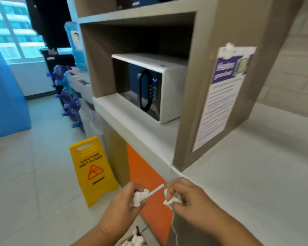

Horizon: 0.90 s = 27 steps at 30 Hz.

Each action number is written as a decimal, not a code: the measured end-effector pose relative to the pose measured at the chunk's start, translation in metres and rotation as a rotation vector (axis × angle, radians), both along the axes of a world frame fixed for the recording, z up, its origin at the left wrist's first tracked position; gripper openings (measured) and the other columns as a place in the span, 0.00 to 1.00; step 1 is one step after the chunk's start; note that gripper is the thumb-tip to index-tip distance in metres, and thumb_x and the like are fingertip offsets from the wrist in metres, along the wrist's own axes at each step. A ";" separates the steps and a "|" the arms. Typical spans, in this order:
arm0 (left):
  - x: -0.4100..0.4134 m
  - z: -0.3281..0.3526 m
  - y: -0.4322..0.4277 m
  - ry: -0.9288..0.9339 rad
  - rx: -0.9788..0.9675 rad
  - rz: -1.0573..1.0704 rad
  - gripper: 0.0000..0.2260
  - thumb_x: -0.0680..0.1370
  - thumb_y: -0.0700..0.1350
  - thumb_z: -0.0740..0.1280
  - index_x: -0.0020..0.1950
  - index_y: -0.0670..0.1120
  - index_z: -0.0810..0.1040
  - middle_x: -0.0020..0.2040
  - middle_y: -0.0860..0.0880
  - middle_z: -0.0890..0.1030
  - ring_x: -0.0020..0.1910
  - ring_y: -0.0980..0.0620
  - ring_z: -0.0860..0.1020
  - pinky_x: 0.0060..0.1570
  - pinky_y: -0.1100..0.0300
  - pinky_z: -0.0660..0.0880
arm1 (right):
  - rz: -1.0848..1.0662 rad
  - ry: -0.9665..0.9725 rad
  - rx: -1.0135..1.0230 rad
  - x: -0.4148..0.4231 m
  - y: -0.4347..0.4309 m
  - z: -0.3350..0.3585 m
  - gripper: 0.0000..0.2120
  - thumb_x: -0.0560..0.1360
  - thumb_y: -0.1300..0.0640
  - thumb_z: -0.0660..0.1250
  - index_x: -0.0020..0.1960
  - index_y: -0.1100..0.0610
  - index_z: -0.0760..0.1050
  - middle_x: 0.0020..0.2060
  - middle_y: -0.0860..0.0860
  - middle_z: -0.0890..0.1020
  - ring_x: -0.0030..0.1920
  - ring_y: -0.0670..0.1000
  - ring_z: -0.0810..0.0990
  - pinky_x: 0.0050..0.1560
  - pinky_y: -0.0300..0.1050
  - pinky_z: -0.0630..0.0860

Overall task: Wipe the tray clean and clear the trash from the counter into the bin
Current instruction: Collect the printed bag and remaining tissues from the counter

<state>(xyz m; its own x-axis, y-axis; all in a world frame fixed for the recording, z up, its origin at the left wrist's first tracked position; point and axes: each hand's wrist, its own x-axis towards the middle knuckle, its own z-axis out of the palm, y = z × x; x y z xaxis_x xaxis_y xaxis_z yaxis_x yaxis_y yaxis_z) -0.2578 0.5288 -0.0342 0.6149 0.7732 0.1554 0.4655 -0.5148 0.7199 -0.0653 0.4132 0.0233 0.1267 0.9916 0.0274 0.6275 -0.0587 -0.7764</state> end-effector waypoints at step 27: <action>-0.054 -0.432 0.028 0.229 -0.796 0.722 0.13 0.70 0.47 0.73 0.50 0.50 0.73 0.39 0.55 0.76 0.37 0.60 0.73 0.32 0.67 0.65 | 0.114 -0.212 -0.529 -0.074 0.111 -0.489 0.15 0.73 0.66 0.59 0.53 0.48 0.68 0.57 0.41 0.67 0.53 0.49 0.71 0.50 0.44 0.71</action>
<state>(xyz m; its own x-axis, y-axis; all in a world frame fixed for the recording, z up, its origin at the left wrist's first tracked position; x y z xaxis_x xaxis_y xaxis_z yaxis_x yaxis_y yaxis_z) -0.3115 0.5571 -0.4659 -0.0724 0.7909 -0.6076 0.6351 0.5063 0.5834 -0.1397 0.5240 -0.4653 0.0642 0.8841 -0.4628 0.7911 -0.3277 -0.5165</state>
